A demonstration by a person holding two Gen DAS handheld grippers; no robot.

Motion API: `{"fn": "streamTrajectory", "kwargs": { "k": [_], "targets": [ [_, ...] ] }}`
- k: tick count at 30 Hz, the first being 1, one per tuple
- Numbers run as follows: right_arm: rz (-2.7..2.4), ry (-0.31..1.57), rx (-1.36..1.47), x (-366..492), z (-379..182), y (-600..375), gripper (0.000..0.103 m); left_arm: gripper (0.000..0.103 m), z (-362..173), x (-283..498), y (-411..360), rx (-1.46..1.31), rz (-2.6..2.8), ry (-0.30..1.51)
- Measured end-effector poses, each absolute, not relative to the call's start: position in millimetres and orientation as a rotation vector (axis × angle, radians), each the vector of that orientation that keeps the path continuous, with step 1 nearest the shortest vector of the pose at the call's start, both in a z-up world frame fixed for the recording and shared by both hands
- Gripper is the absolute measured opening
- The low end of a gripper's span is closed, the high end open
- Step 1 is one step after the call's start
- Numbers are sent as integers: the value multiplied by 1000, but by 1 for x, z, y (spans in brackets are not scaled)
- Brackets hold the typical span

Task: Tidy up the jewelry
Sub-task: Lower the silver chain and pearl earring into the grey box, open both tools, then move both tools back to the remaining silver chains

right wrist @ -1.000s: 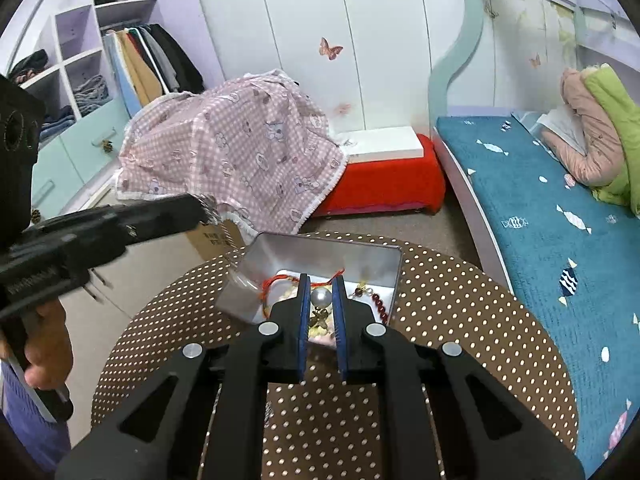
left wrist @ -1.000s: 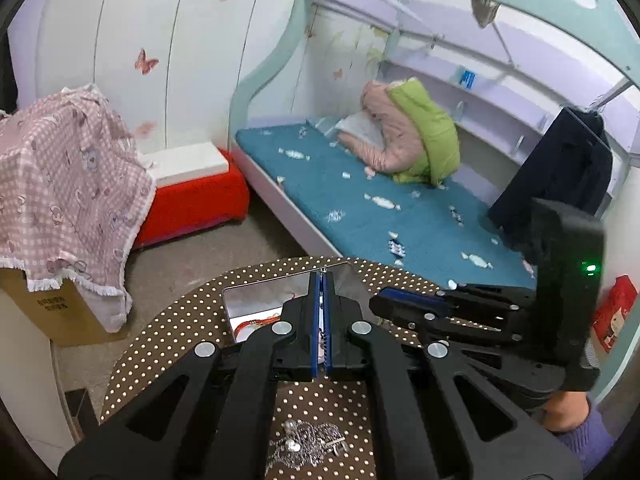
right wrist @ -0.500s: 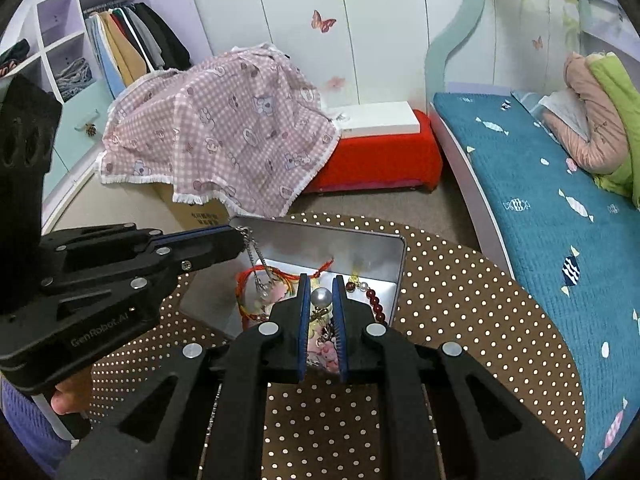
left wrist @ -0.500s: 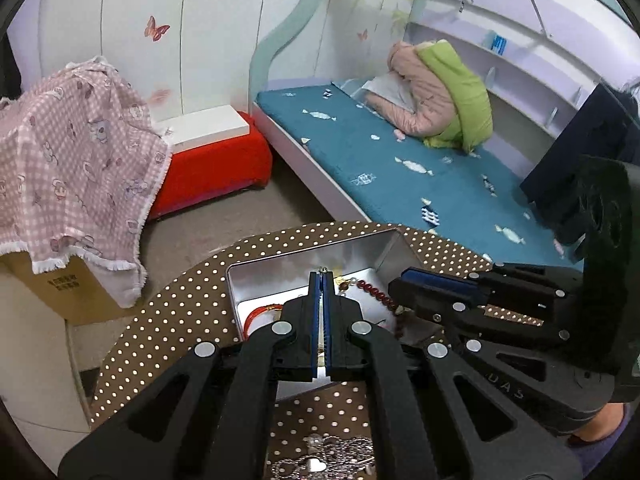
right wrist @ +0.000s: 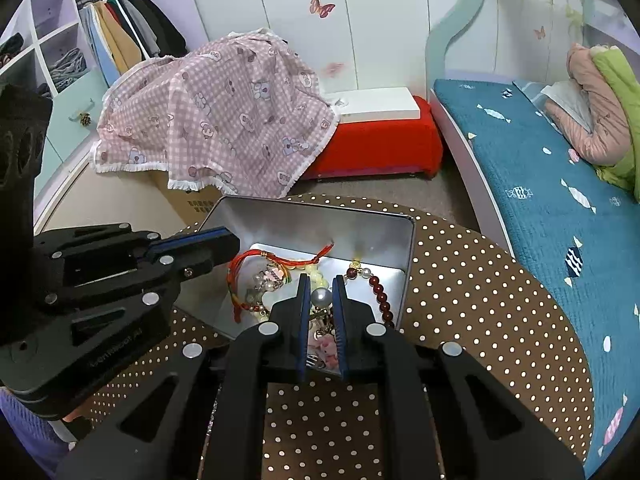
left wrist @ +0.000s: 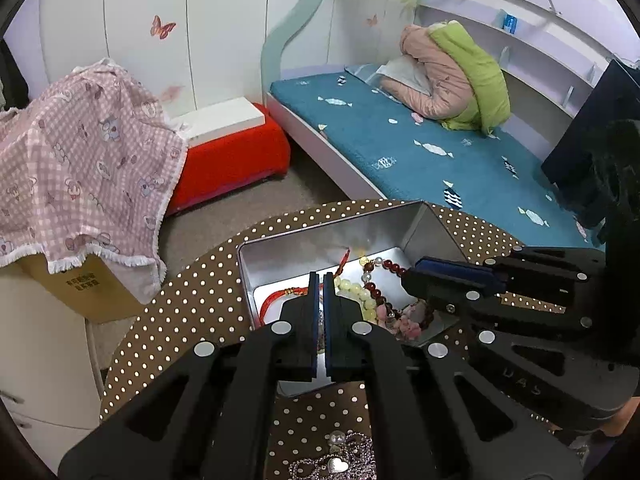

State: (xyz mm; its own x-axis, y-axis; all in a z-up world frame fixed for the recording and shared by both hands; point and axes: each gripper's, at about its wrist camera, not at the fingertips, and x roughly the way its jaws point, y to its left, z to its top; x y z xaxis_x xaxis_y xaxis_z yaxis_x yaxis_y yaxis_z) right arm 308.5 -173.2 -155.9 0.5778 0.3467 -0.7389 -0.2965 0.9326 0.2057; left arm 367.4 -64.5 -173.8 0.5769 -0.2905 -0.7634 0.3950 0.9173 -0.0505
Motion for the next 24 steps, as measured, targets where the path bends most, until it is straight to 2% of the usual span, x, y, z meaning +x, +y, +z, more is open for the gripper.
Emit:
{"fn": "streamTrajectory", "kwargs": {
  "k": [6, 10, 13, 15, 20, 24],
  "targets": [
    [383, 889, 62, 309, -160, -168, 10, 31, -174, 360, -64, 139, -396, 862],
    [391, 888, 78, 308, -159, -170, 13, 37, -172, 356, -61, 141, -393, 853],
    [385, 875, 88, 303, -156, -174, 19, 62, -161, 348, -54, 119, -372, 796],
    [380, 861, 91, 298, -151, -177, 27, 71, -151, 339, -46, 90, -365, 746],
    [379, 800, 65, 272, -135, -186, 39, 77, -131, 307, -26, 106, -339, 649],
    [372, 771, 28, 243, -134, -192, 46, 78, -136, 279, -8, 125, -347, 641]
  ]
}}
